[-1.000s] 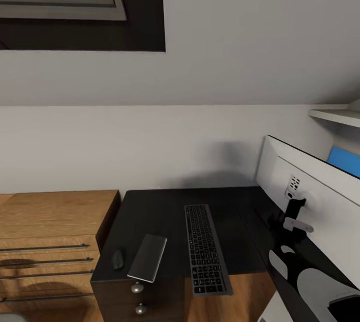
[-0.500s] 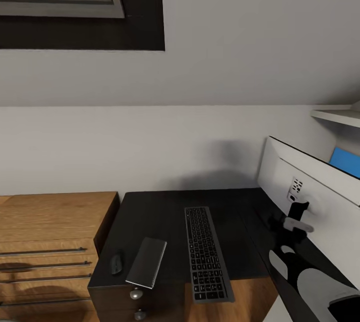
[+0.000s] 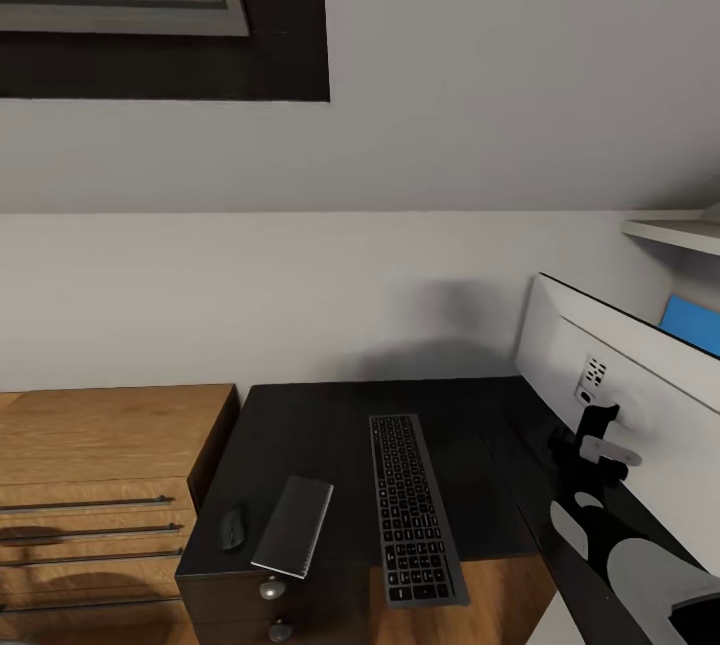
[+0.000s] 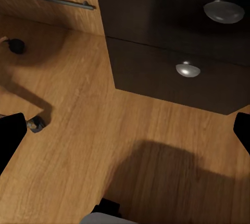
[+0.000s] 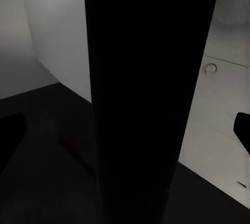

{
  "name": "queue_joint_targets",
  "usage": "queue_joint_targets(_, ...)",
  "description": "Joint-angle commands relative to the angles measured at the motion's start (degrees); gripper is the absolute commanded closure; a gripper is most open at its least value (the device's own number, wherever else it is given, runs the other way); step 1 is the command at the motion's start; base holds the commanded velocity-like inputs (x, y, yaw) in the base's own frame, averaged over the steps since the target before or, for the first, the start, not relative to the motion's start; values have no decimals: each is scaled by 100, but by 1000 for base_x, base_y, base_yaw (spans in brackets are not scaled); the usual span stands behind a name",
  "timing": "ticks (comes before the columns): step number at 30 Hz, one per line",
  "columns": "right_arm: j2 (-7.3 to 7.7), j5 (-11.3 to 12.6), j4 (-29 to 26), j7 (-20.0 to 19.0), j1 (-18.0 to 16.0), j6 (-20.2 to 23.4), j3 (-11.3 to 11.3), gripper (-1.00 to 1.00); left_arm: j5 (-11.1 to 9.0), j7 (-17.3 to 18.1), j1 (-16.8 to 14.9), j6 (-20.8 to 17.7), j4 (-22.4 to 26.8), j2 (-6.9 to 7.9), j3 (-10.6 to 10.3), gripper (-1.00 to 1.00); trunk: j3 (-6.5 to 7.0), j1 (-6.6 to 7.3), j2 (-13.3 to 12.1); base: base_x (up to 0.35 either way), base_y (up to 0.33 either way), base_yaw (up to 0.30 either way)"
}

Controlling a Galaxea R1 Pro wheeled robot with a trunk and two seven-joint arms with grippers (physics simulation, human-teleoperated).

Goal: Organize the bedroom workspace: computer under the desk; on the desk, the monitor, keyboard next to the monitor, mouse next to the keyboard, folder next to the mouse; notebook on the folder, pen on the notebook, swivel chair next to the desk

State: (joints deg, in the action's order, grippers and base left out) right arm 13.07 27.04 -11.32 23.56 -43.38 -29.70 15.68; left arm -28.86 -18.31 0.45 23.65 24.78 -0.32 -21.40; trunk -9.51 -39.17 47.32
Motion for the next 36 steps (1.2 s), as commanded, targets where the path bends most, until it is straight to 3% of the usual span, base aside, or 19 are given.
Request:
queue_joint_targets(1,5,36,-2,29,-4,-10,49,-100,-41,-46,-1,17,10,5,-48,-100,-7,-1,6,0,0,0)
queue_joint_targets(36,61,39,-10,32,-4,-9,40,-100,-49,-34,-1,25,10,5,-48,-100,-7,-1,6,16,0,0)
